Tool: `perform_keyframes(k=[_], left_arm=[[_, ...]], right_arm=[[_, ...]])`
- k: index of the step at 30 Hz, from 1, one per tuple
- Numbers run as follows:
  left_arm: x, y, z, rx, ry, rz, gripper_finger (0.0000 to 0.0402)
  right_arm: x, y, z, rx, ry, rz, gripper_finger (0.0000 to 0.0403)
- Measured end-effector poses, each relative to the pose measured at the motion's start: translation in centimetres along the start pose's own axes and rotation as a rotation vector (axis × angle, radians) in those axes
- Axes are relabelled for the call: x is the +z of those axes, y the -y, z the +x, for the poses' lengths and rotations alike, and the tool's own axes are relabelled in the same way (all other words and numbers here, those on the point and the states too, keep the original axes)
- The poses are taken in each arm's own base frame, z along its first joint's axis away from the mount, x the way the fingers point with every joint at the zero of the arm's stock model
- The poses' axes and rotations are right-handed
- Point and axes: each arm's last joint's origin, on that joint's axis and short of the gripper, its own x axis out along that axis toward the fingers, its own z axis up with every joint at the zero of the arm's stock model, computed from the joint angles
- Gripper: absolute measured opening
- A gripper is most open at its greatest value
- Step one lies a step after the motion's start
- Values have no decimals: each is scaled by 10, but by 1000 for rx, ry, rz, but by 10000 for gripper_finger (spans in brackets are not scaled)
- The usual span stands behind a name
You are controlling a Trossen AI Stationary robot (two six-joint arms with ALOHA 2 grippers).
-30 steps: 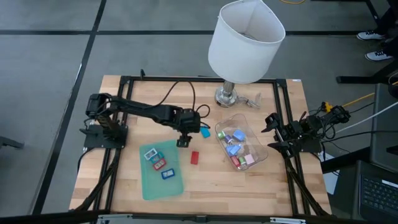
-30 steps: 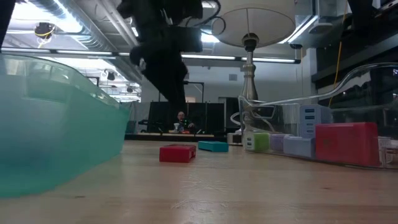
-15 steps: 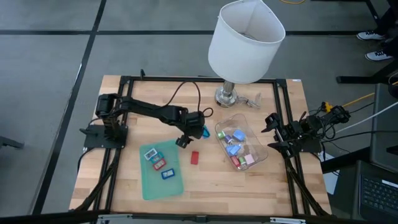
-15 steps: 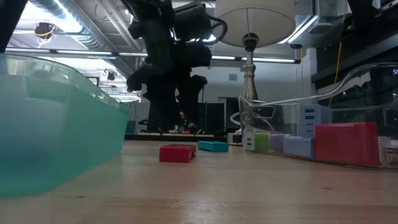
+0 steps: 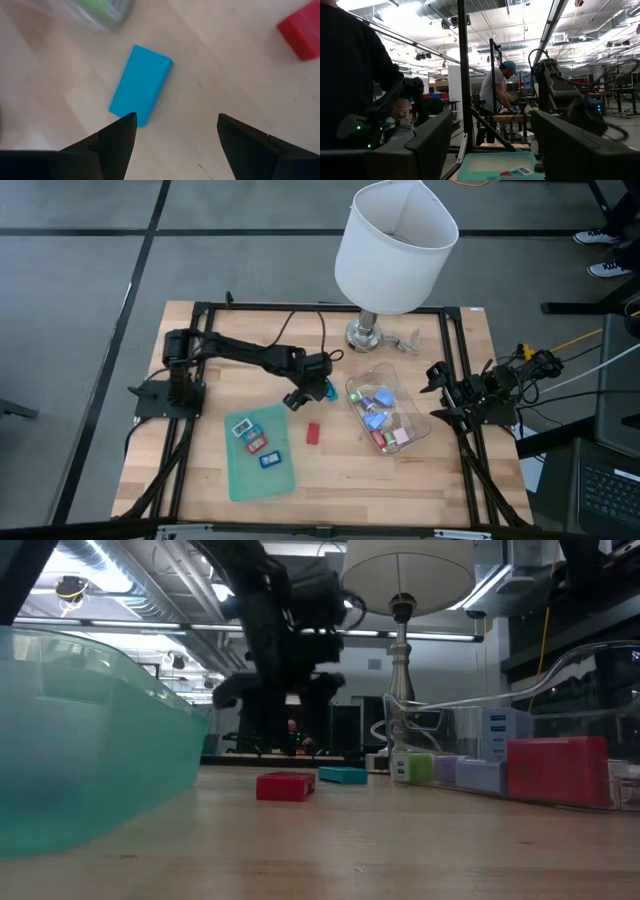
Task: Pick & Place Office items
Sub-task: Put the light blue digital clock into the green bin
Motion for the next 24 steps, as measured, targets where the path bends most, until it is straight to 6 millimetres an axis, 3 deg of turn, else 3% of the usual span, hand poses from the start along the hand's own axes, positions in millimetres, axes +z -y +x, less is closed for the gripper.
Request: perform_keyframes(k=[4, 14, 24], left_arm=[[1, -10, 14, -44, -33, -26, 271], [33, -45, 15, 14, 46, -17, 251], [26, -35, 44, -131, -36, 6, 235]], right_arm=[[-1, 0, 0, 0, -12, -2, 279], [-2, 0, 0, -2, -19, -3, 279], [-2, 0, 0, -1, -19, -3, 279]])
